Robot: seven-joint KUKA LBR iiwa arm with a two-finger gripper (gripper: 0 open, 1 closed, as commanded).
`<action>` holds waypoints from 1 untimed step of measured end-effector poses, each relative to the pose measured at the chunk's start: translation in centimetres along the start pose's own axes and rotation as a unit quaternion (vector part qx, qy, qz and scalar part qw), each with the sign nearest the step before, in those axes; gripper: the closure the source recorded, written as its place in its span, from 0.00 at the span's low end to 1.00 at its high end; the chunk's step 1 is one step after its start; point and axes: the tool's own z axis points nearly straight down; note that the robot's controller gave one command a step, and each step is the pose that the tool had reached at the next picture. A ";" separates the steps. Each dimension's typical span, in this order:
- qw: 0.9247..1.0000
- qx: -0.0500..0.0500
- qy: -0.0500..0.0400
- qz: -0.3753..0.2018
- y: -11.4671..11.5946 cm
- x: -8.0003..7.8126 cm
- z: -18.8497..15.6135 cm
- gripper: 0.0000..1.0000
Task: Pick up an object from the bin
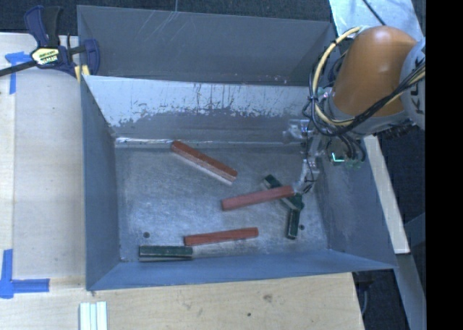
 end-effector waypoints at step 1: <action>1.000 -0.001 0.000 -0.023 6.4 2.6 8.8 0.00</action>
Offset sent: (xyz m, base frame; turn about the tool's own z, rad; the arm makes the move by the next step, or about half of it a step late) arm -0.0243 0.0611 -0.0843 -0.0413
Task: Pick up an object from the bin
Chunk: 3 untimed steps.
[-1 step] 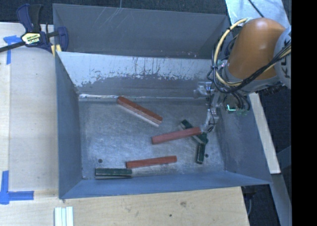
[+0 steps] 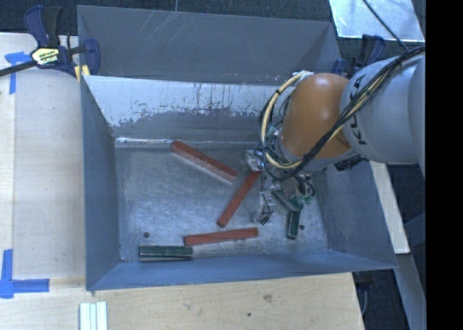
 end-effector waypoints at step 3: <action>0.998 0.001 -0.006 -0.055 1.5 -3.5 -0.2 1.00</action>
Offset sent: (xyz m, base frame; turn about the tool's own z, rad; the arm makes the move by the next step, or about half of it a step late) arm 0.0120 -0.0637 0.0250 0.0013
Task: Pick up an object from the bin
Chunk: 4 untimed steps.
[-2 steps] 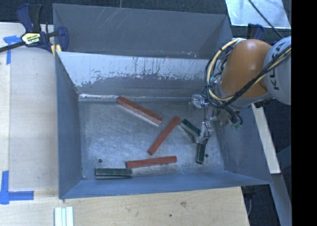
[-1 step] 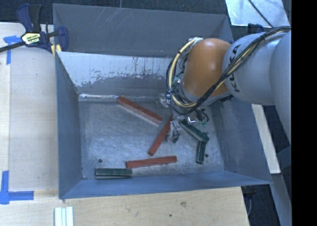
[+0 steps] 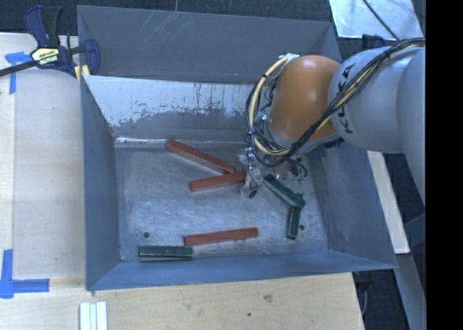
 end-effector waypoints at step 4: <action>1.000 0.000 0.000 0.000 0.0 0.0 0.0 1.00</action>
Offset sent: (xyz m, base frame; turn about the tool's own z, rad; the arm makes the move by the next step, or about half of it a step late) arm 0.0000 0.0000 0.0000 0.0000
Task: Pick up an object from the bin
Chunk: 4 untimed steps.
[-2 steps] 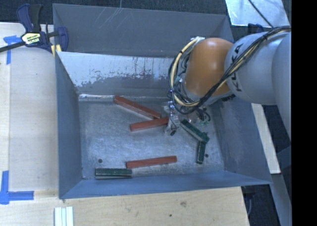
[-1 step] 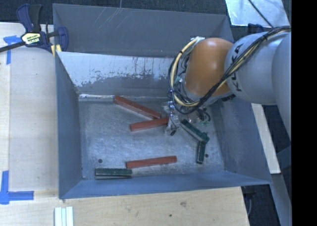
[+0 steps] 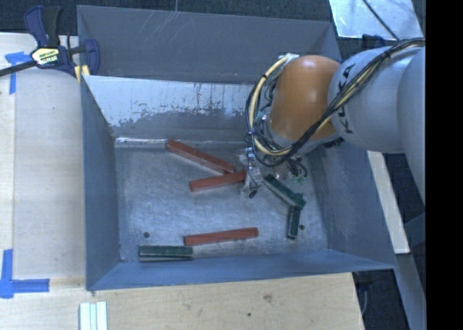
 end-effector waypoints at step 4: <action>1.000 0.000 0.000 0.000 0.0 0.0 0.0 1.00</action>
Offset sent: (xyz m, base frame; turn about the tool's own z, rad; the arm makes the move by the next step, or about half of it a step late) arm 0.0000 0.0000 0.0000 0.0000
